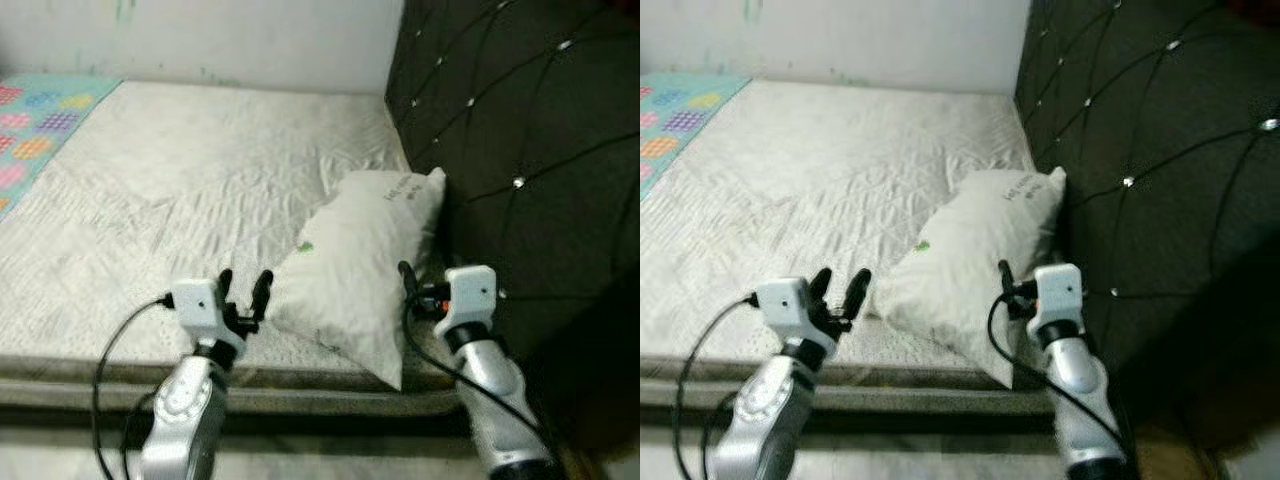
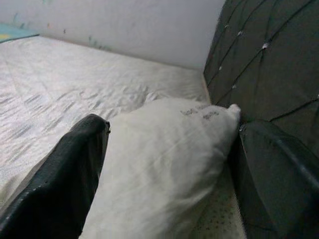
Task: Clean up the room
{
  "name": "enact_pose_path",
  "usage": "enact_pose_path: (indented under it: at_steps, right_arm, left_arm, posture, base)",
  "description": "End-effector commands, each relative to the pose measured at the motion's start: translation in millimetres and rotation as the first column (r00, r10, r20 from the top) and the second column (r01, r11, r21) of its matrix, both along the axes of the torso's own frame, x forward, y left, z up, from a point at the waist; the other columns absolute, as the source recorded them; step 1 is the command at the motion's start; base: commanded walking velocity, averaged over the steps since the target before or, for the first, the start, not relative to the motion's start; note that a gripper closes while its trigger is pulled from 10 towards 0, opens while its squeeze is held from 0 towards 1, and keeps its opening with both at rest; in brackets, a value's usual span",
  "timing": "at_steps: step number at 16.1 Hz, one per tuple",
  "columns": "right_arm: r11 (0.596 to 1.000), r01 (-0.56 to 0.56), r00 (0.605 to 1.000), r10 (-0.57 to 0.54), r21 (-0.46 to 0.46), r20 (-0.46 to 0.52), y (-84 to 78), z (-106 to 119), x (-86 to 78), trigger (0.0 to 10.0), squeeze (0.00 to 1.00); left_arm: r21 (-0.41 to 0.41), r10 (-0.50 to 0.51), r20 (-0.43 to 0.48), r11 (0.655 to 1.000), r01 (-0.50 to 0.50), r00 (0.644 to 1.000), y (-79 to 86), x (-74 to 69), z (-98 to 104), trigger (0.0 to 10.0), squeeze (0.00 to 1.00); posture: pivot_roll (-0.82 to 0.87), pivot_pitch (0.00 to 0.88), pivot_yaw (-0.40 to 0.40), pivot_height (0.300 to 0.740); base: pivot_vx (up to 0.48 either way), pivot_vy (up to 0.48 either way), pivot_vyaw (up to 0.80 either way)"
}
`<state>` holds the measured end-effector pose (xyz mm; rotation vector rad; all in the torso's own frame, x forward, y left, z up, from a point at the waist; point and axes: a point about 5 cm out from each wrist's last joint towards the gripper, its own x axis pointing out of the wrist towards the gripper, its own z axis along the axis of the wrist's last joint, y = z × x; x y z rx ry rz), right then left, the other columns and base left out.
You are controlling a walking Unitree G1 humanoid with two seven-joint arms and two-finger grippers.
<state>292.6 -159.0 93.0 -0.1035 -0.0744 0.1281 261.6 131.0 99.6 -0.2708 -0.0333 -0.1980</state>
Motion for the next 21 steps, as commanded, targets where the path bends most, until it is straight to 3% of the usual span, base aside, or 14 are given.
enact_pose_path:
  at_steps: [1, 14, 21]
  right_arm:
    - [1.000, -0.001, 1.000, 0.001, -0.005, 0.013, -0.6, 4.3, 1.3, 10.0, 0.00]
    - [1.000, -0.004, 1.000, 0.004, -0.008, 0.008, -1.6, 2.9, -0.3, 10.0, 0.00]
    - [1.000, 0.000, 1.000, 0.000, -0.008, 0.006, -1.6, 3.1, 0.5, 10.0, 0.00]
  left_arm:
    - [-0.012, -0.001, 0.013, 1.000, 0.001, 1.000, 0.5, -1.0, 2.8, 10.0, 0.00]
    - [-0.017, -0.016, 0.011, 1.000, 0.016, 1.000, -1.9, -2.7, 2.4, 10.0, 0.00]
    - [-0.012, -0.015, 0.012, 1.000, 0.015, 1.000, -1.0, -1.7, 3.1, 10.0, 0.00]
  posture:
    - [-0.12, 0.076, -0.033, 0.740]
    - [-0.13, 0.078, -0.037, 0.740]
    - [-0.12, 0.090, -0.039, 0.740]
  base:
    - [0.247, 0.000, 0.00]
    - [0.260, 0.000, 0.00]
    - [0.105, 0.000, 0.00]
